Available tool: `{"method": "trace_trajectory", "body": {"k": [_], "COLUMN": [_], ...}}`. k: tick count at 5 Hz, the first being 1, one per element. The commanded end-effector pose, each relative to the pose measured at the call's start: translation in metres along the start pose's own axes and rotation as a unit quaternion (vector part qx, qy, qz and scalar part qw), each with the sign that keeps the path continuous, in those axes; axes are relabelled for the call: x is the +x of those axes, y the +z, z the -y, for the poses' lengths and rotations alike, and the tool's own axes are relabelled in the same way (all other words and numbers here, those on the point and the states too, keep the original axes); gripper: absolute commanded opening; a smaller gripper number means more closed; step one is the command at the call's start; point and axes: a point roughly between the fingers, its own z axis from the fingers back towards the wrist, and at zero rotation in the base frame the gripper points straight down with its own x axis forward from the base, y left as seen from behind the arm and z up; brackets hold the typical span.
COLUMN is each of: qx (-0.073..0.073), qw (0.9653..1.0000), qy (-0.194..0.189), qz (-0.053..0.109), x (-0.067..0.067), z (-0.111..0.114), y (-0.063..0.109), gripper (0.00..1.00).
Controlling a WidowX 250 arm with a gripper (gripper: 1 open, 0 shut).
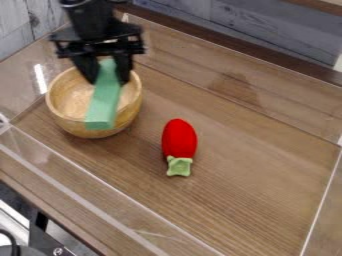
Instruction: Put the green block in the brown bowl
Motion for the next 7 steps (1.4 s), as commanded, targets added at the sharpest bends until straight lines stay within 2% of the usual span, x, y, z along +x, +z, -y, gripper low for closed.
{"method": "trace_trajectory", "body": {"k": [1,3,5,7], "qx": [0.003,0.022,0.033,0.041], "qw": [0.9999,0.9978,0.9969,0.9968], "qy": [-0.001,0.060,0.070,0.066], "qz": [0.016,0.020,0.017,0.016], "x": [0.004,0.026,0.024,0.021], "z": [-0.019,-0.053,-0.050,-0.049], "y": [0.002,0.004,-0.017,-0.024], "gripper": [0.00,0.00,0.00,0.00]}}
